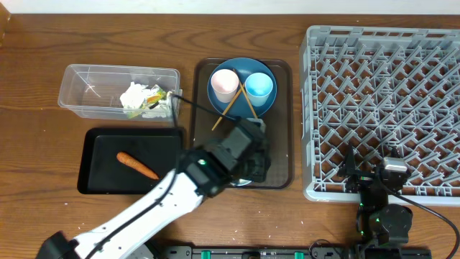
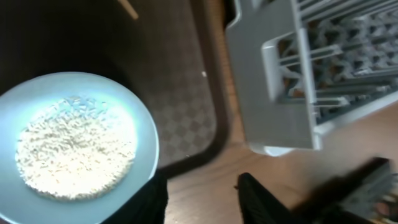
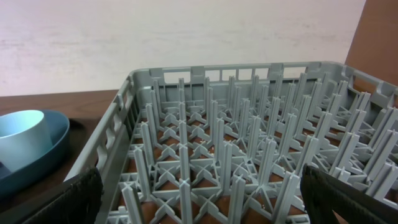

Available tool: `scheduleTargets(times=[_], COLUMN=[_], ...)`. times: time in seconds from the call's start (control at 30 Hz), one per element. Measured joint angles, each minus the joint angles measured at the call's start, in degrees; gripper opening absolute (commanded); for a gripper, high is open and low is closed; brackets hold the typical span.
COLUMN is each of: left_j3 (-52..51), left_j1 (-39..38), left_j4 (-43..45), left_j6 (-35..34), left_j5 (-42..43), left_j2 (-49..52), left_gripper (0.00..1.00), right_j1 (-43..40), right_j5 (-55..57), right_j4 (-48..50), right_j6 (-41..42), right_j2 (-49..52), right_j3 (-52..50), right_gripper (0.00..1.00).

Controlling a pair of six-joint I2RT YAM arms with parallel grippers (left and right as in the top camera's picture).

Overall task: Sort waste into correct bins and load items into the dishwasher rack
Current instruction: 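Grip the rim of the white rice bowl with the left gripper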

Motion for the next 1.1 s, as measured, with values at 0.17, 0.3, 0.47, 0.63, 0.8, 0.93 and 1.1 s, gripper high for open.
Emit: scheduleTargets(times=[0.17,0.3,0.47,0.63,0.8,0.93,1.1], left_j3=[0.00,0.00,0.00,0.00,0.00,0.00,0.00], left_j1=[-2.25,-2.93,-2.97,-2.97,-2.97,-2.97,-2.97], left_j4=[1.53,1.84,2.14,2.16,2.16,2.14,2.16], left_j6=[-1.22,-1.42,-1.81,-2.21,-2.23,-2.23,-2.23], left_j5=[-5.22,-7.50,-9.33,-10.45,-10.93,-10.95,-10.95], left_j2=[3.30,5.57,8.48,10.95,11.80,11.98,12.07], left_gripper=[0.34,0.34,0.34,0.34,0.34,0.34,0.34], right_j1=[0.00,0.00,0.00,0.00,0.00,0.00,0.00], right_j5=[0.00,0.00,0.00,0.00,0.00,0.00,0.00], right_j4=[0.00,0.00,0.00,0.00,0.00,-0.02,-0.02], right_j6=[0.00,0.00,0.00,0.00,0.00,0.00,0.00], right_j2=[0.00,0.00,0.00,0.00,0.00,0.00,0.00], right_j3=[0.00,0.00,0.00,0.00,0.00,0.00,0.00], right_gripper=[0.99,0.99,0.99,0.99,0.99,0.99,0.99])
